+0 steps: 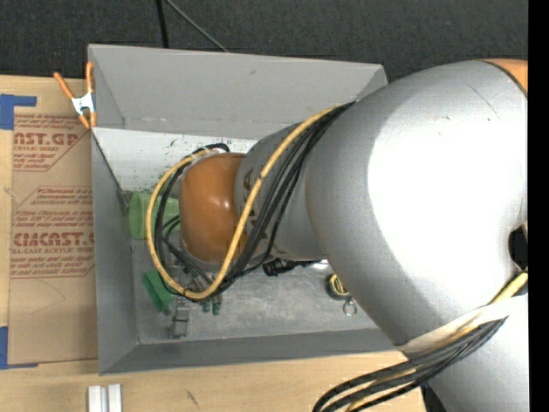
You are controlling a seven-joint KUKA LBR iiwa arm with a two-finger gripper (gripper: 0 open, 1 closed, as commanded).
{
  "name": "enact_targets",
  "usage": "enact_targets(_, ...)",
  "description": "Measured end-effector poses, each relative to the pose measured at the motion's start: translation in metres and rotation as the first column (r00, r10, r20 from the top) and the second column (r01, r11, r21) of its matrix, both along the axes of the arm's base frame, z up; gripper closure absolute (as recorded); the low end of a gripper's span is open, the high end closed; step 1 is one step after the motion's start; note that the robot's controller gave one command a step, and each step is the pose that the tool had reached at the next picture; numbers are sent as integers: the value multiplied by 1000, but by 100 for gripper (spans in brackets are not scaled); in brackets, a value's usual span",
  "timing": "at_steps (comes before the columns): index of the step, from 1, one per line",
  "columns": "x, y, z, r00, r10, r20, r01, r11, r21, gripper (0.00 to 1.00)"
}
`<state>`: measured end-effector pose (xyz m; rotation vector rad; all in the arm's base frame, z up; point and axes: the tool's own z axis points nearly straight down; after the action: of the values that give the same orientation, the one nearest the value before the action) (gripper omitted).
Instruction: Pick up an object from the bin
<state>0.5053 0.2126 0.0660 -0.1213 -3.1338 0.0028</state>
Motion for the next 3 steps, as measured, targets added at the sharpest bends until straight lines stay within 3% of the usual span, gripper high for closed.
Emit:
enact_targets(1, 2, 0, 3, 1000, -1, 5, 1, 1000, 2, 100)
enact_targets(2, 3, 19, 130, 1000, 9, 14, -10, 1000, 7, 100)
enact_targets(3, 2, 18, 125, 1000, 8, 7, -8, 1000, 2, 0)
